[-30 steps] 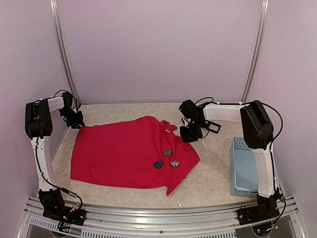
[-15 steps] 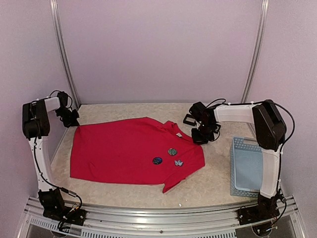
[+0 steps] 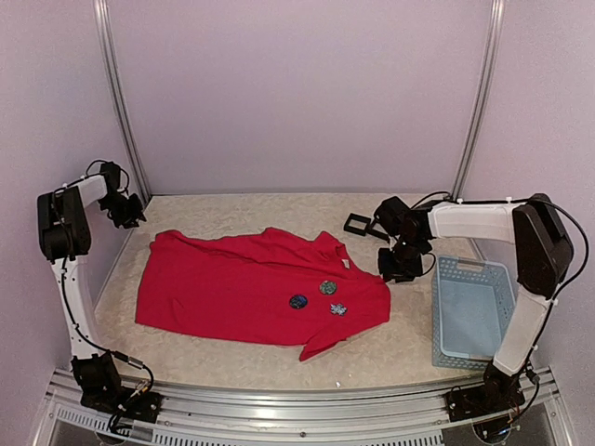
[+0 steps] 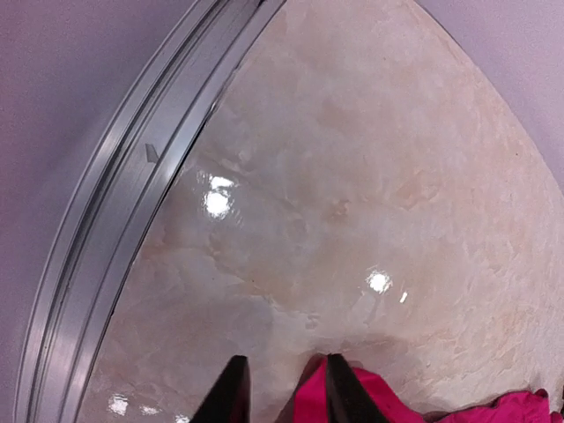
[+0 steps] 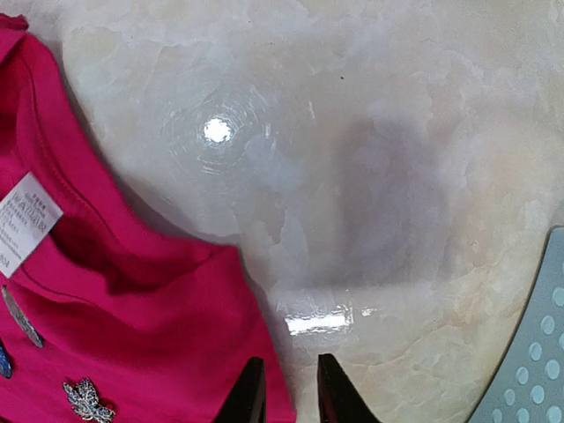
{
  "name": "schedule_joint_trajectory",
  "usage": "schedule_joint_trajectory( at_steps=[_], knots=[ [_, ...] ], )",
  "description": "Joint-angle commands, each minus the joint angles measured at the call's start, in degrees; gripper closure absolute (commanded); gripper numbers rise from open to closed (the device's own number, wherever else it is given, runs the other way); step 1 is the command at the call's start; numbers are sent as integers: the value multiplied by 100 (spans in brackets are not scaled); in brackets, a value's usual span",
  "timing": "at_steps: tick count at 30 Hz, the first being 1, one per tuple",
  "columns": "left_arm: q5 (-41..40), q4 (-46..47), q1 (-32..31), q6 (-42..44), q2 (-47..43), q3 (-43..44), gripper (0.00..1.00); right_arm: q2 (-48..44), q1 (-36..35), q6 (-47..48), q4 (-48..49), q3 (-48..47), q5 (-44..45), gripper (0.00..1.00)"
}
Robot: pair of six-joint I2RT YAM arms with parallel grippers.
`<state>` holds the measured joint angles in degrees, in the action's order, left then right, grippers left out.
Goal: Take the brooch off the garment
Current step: Smooth out the flattened clothing at the center of the board.
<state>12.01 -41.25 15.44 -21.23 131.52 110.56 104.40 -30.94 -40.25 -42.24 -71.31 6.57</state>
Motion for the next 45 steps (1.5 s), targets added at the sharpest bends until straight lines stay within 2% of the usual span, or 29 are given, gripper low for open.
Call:
schedule_joint_trajectory(
  at_steps=[1, 5, 7, 9, 13, 15, 17, 24, 31, 38, 45],
  knots=[
    [168, 215, -84, 288, -81, 328, 58, -229, 44, 417, -136, -250, 122, 58],
    [68, 153, -277, 440, -360, 269, 20, -190, 21, 1203, 27, -962, -66, 33],
    [-30, 56, -382, 504, -525, 205, 7, -15, 18, 1519, 139, -1464, -254, 28],
    [-45, 7, -519, 542, -734, 83, 1, 292, 2, 1727, 166, -1949, -358, 25],
    [314, 38, -911, 568, -1083, -154, 1, 998, -7, 1924, 304, -2762, -558, 25],
    [892, 107, -1312, 404, -1113, -94, 1, 1510, 0, 2043, 565, -3261, -833, 25],
    [1139, 218, -1584, 250, -1052, -43, 1, 1870, -4, 2130, 650, -3571, -955, 25],
    [1785, 511, -2479, 140, -444, 485, 1, 2845, 9, 2492, 831, -4483, -1372, 24],
    [2342, 663, -2988, 150, 340, 947, 1, 3301, 17, 2605, 1085, -4734, -1558, 25],
    [2607, 638, -3177, 67, 663, 918, 1, 3655, 61, 2700, 997, -4950, -1512, 39],
    [2308, 788, -3179, 133, 190, 288, 1, 3826, 67, 2777, 992, -5030, -1704, 58]
  ],
)
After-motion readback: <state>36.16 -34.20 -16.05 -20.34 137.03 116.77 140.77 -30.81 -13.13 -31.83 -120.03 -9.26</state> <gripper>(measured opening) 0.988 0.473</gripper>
